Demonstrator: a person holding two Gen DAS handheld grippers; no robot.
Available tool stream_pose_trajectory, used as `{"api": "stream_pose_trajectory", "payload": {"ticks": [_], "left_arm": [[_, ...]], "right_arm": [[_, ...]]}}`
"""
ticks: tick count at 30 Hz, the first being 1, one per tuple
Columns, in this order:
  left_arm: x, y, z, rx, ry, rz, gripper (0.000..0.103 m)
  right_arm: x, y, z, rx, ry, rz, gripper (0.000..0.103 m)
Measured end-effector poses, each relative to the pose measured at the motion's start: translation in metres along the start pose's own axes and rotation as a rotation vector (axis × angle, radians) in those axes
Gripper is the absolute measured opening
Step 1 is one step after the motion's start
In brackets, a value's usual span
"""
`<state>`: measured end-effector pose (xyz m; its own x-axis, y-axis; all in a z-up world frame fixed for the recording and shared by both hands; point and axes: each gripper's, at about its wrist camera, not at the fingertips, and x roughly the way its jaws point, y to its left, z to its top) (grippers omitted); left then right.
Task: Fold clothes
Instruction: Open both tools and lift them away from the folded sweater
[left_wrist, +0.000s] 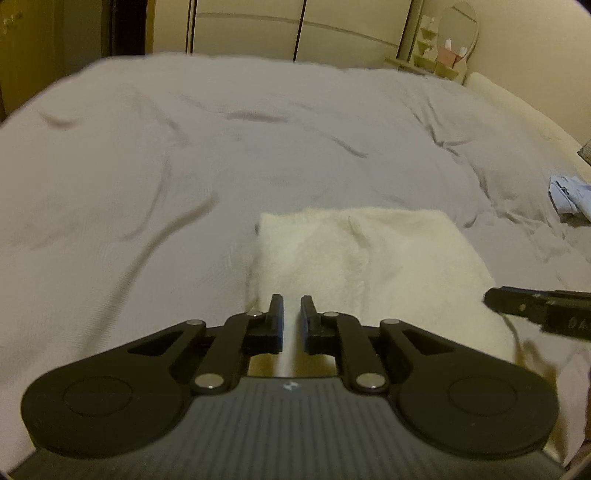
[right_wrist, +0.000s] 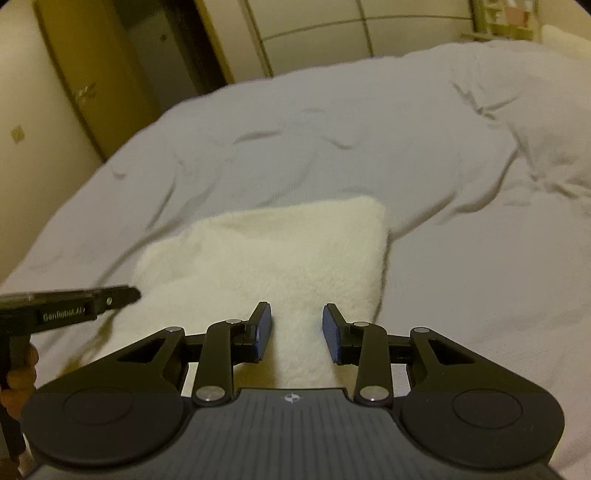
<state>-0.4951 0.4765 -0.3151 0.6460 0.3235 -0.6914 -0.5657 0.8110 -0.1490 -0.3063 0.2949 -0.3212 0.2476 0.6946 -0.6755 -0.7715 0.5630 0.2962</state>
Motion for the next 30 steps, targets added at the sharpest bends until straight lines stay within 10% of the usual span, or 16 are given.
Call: {"api": "stream_pose_trajectory", "payload": {"ticks": [9,18,23,30], "left_arm": [[-0.072,-0.018,-0.047,0.021,-0.032,-0.049,0.01],[-0.072,-0.018,-0.058,-0.097,0.031,0.027,0.012],[-0.101,-0.038,-0.06,-0.076,0.026,0.074,0.013],[-0.127,-0.068,-0.073,0.014,0.043,0.179,0.026]], "right_arm": [[-0.08,0.026,-0.058,0.033,-0.051,0.091,0.036],[-0.065,0.046,-0.081,-0.075,0.043,0.036,0.037],[-0.092,0.046,-0.08,-0.026,0.015,0.024,0.075],[-0.116,0.039,-0.088,0.021,-0.001,-0.002,0.09]]}}
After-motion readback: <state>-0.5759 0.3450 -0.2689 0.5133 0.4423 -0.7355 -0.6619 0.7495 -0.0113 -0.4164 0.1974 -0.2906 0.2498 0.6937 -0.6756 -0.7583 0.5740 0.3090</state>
